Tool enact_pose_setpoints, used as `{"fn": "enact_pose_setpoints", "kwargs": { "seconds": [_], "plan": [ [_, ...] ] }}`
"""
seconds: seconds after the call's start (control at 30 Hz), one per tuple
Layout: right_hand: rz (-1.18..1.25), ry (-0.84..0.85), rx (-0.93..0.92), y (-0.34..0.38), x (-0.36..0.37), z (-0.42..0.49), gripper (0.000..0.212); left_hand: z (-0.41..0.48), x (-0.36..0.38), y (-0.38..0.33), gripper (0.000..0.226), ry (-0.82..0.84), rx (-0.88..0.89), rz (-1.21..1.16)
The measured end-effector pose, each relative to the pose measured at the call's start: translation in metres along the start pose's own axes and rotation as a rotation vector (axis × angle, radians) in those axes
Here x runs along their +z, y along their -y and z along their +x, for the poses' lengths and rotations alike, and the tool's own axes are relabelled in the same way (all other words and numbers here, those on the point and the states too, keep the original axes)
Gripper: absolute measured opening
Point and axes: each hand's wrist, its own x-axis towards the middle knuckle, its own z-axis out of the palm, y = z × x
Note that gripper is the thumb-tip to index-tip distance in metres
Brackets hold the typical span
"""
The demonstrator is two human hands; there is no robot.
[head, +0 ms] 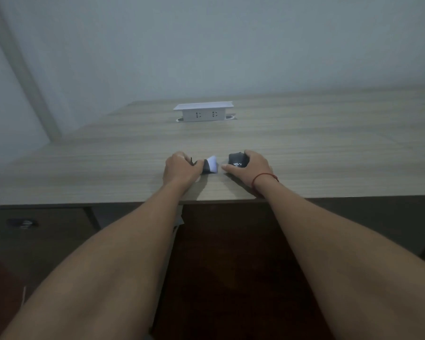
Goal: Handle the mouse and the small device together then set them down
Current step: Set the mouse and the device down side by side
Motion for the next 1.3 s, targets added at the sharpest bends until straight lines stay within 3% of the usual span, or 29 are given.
{"fn": "enact_pose_setpoints", "kwargs": {
  "seconds": [0.13,0.2,0.3,0.53,0.93,1.03,1.2,1.3],
  "plan": [
    [-0.030,-0.017,0.008,0.001,0.002,0.004,0.070,-0.003,-0.005,0.008,0.056,0.157,0.109,0.032],
    [-0.065,-0.026,0.009,0.001,0.004,0.008,0.069,0.003,-0.005,0.011,0.057,0.169,0.151,0.076],
    [-0.109,-0.023,0.015,0.000,0.006,0.014,0.062,0.009,0.000,0.013,0.042,0.116,0.174,0.160],
    [-0.171,-0.043,0.021,-0.001,0.011,0.031,0.052,0.023,0.032,-0.009,0.043,-0.073,-0.037,0.238],
    [-0.317,-0.082,0.061,-0.003,0.023,0.064,0.057,0.047,0.057,-0.019,0.040,-0.141,-0.086,0.264],
    [-0.327,-0.094,0.075,-0.004,0.025,0.069,0.063,0.051,0.059,-0.019,0.041,-0.141,-0.087,0.247],
    [-0.269,-0.085,0.091,-0.007,0.021,0.060,0.101,0.044,0.057,-0.017,0.056,-0.152,-0.081,0.218],
    [-0.280,-0.041,0.110,-0.011,0.013,0.046,0.110,0.032,0.051,-0.016,0.065,-0.169,-0.092,0.229]
  ]
}}
